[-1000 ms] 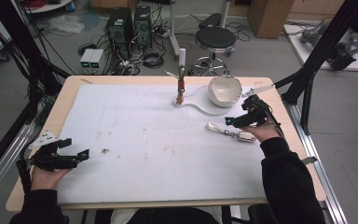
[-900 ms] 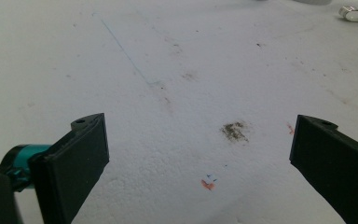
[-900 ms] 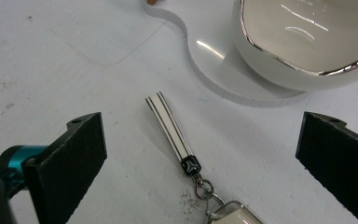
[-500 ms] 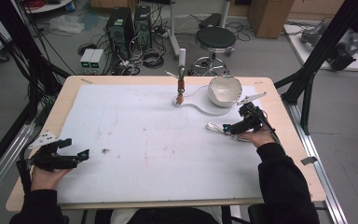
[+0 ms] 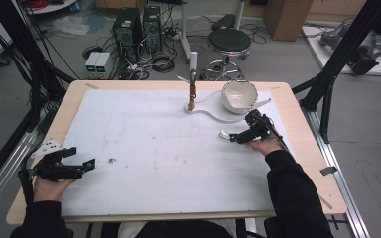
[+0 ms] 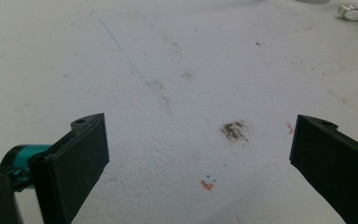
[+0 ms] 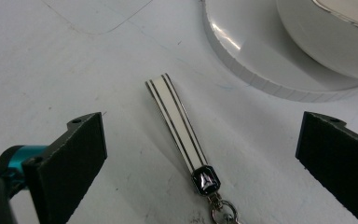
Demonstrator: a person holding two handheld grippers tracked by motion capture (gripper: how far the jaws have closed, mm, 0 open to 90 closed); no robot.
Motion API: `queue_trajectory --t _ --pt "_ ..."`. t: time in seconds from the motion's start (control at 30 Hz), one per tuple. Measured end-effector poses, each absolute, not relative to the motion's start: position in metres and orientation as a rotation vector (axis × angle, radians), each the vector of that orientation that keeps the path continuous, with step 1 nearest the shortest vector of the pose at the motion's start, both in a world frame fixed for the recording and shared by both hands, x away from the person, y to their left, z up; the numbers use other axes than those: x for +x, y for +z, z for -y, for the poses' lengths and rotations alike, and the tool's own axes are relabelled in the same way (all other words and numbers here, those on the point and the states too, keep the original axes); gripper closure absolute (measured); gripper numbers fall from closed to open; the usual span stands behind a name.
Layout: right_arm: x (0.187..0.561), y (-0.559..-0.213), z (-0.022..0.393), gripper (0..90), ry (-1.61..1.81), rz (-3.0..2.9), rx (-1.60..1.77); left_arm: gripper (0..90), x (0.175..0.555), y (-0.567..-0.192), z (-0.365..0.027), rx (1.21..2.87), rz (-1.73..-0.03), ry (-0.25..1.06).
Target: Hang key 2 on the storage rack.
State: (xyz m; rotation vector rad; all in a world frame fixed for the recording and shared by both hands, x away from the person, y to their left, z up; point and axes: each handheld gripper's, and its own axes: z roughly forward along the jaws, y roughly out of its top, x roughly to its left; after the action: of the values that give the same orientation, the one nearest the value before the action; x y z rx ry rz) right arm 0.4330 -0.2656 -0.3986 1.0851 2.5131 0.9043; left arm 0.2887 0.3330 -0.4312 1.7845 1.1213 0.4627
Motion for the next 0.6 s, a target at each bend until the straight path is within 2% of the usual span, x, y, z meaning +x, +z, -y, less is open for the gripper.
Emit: queue_trajectory --t 0.33,0.4,0.6 --pt "0.45 -0.422 0.26 1.2 0.876 -2.575 1.077 5.0 0.289 -0.431 -0.333 1.79 -1.123 0.461" --pt "0.451 -0.425 0.259 4.4 0.873 -2.593 1.08 5.0 0.289 -0.431 -0.333 1.792 -1.121 0.463" --pt "0.455 -0.431 0.256 6.1 0.851 -2.605 1.07 5.0 0.289 -0.431 -0.333 1.794 -1.12 0.462"
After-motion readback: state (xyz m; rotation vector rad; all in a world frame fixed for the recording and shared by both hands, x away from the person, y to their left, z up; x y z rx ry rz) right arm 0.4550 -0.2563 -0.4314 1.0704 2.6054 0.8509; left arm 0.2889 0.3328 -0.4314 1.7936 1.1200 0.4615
